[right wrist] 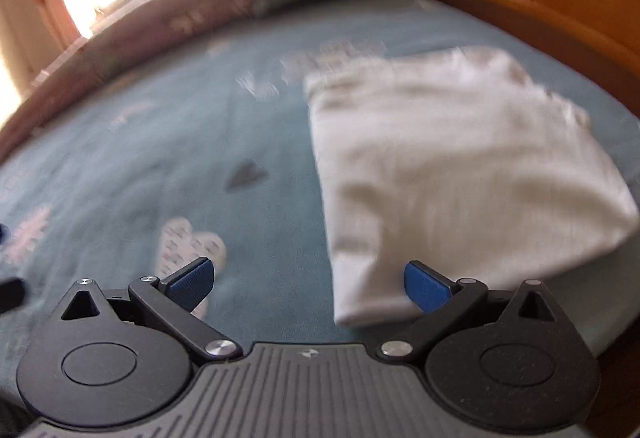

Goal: Fold clothes

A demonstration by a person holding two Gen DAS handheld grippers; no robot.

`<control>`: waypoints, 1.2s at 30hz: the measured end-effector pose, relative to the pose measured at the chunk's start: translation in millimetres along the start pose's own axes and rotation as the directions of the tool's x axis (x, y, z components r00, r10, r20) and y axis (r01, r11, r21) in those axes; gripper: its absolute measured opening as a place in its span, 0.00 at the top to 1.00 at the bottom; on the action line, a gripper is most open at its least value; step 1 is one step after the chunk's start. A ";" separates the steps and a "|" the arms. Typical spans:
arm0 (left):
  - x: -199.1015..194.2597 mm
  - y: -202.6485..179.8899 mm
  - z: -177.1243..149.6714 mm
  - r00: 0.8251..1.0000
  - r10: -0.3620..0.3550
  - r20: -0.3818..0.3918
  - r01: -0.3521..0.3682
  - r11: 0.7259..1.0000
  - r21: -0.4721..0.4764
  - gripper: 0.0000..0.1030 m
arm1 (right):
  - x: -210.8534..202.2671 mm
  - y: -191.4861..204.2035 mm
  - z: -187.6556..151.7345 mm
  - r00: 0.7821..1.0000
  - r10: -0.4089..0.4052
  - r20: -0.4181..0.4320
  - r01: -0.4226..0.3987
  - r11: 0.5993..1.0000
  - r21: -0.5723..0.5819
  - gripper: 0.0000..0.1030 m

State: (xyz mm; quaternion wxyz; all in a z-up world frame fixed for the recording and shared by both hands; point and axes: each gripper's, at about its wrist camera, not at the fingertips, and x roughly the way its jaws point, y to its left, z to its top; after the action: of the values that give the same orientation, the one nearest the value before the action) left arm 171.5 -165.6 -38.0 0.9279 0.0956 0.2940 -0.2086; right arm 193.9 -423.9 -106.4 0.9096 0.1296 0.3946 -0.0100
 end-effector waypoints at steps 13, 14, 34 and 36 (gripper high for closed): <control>1.4 -49.9 28.3 0.996 -0.089 -0.027 0.091 0.994 0.066 0.01 | -109.3 30.9 -10.5 0.986 -0.140 0.093 0.141 0.990 -0.014 0.00; 0.4 -53.2 30.2 0.994 -0.102 -0.029 0.104 0.993 0.063 0.01 | -114.5 31.5 -12.8 0.980 -0.173 0.095 0.175 0.985 -0.009 0.00; -50.0 -76.6 23.9 0.977 -0.198 -0.081 0.197 0.980 -0.018 0.01 | -177.7 35.5 -56.3 0.941 -0.325 0.093 0.323 0.946 0.041 0.00; -57.3 -77.2 21.0 0.982 -0.169 -0.082 0.167 0.986 -0.022 0.01 | -185.1 39.6 -62.7 0.937 -0.332 0.108 0.330 0.943 0.029 0.00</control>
State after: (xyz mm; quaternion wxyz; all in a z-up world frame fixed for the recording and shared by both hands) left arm 105.6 -222.0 8.3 0.8945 0.0720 0.3413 -0.2797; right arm 26.5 -385.9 -5.1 0.9148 0.0652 0.3596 -0.1719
